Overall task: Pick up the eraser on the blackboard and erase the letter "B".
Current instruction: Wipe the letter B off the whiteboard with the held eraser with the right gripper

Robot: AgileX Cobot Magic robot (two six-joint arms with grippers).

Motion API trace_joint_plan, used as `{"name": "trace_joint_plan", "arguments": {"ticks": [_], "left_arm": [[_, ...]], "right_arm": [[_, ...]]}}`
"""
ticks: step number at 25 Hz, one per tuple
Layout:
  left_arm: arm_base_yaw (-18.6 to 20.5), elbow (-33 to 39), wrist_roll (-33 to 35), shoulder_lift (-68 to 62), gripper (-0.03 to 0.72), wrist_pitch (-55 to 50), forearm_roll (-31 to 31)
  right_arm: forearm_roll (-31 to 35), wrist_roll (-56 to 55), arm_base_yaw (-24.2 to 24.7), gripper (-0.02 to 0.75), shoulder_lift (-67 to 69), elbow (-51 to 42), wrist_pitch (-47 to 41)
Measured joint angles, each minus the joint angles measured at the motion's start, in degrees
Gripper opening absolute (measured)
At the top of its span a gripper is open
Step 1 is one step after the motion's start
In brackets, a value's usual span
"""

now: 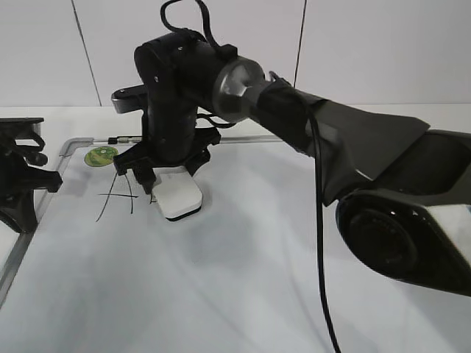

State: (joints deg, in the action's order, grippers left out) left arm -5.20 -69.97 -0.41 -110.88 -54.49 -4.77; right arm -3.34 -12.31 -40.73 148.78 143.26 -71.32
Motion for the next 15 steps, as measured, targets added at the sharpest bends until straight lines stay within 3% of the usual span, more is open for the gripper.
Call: {"name": "trace_joint_plan", "arguments": {"ticks": [15], "left_arm": [[0.0,-0.3,0.4,-0.4,0.02,-0.4,0.0]], "right_arm": [[-0.3,-1.7,5.3,0.543,0.8,1.9,1.1]]}}
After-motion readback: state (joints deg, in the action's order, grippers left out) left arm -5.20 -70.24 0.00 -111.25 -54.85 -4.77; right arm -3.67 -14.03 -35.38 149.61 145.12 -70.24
